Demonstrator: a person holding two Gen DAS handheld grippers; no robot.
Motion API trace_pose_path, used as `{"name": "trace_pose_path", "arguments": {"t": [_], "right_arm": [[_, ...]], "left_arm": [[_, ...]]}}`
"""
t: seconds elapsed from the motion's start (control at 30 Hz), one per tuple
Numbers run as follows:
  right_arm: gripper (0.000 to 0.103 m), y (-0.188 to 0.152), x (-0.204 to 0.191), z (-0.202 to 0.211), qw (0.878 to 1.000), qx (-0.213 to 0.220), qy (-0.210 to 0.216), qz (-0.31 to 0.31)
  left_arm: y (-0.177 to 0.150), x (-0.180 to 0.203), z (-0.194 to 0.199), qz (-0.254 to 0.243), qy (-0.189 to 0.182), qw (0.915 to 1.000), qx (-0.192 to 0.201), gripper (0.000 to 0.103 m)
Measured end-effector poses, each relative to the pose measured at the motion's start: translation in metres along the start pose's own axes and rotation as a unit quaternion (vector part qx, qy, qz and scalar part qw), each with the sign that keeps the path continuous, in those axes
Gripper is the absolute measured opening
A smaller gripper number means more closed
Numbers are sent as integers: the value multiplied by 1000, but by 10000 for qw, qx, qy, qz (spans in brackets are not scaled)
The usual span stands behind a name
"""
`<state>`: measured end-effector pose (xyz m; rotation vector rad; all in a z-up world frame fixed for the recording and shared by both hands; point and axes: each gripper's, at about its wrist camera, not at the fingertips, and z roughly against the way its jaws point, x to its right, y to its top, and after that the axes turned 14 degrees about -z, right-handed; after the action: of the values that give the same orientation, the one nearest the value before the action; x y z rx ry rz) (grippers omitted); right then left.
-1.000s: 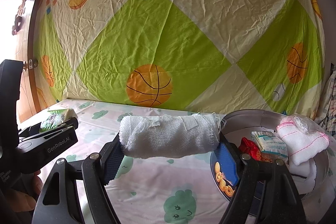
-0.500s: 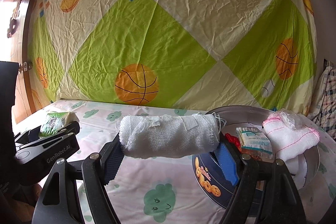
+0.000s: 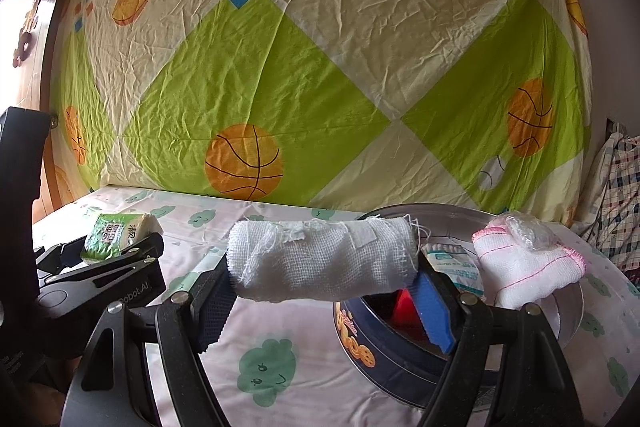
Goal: Organize soft objects
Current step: 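Lift the tissue pack and gauze roll and carry both over the tin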
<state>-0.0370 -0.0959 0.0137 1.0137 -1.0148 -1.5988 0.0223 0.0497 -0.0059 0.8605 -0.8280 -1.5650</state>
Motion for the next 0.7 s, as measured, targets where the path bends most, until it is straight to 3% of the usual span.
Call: {"name": "trace_pose_path", "arguments": {"t": [0.7], "right_arm": [[81, 15, 56, 17, 9993, 242, -226, -185]], "left_arm": [[5, 62, 17, -210, -390, 9990, 49, 68]]}}
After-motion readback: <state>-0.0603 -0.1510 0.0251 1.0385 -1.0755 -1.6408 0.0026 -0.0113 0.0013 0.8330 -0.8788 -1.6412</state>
